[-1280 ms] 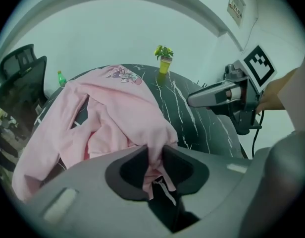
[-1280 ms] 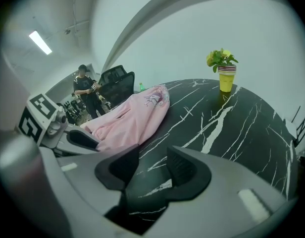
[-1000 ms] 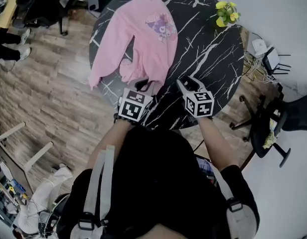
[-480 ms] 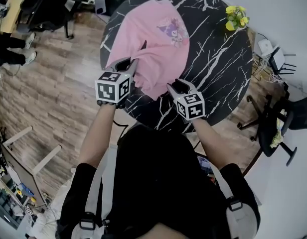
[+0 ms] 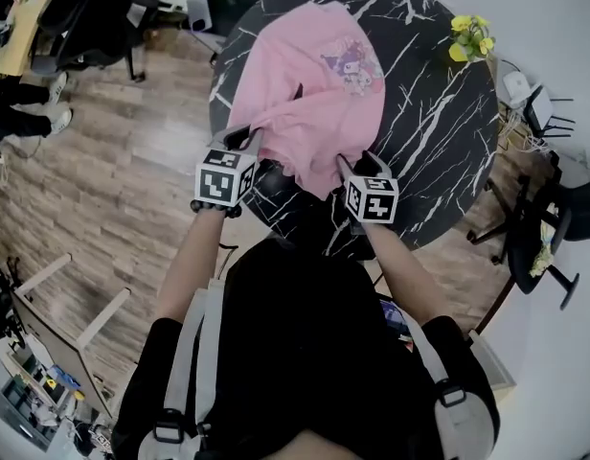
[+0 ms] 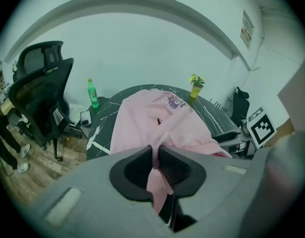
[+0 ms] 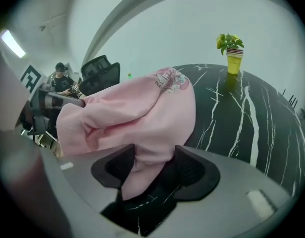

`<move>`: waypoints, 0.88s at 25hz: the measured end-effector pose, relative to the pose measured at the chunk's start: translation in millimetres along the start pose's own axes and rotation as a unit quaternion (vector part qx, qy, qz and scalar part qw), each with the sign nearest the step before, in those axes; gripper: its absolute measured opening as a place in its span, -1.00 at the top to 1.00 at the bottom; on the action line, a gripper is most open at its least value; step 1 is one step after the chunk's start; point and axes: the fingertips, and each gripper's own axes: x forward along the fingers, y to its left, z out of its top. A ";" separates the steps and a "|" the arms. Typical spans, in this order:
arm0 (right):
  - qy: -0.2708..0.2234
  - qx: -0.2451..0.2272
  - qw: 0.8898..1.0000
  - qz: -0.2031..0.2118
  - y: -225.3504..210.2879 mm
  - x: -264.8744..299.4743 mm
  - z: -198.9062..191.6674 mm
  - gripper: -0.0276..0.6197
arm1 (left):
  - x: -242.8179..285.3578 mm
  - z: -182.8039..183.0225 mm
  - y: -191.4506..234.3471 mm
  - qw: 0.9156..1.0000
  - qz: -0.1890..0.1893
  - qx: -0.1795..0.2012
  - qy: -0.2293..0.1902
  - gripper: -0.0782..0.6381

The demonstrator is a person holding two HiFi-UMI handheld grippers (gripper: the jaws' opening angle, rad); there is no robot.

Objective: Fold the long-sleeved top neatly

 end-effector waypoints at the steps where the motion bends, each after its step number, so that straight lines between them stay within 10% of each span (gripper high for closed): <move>1: 0.001 -0.001 1.000 -0.007 -0.3 0.2 -1.1 0.17 | 0.6 -5.0 0.3 1.000 -0.004 -0.001 0.004 0.66; 7: 0.005 -0.025 0.999 -0.024 -4.5 -5.8 -3.8 0.81 | 5.6 -22.2 -6.5 1.000 -0.021 0.001 0.017 0.66; 22: -0.061 -0.002 0.991 -0.121 -156.7 -107.9 26.8 0.85 | 29.3 -7.2 -131.1 0.995 -0.090 0.041 0.018 0.66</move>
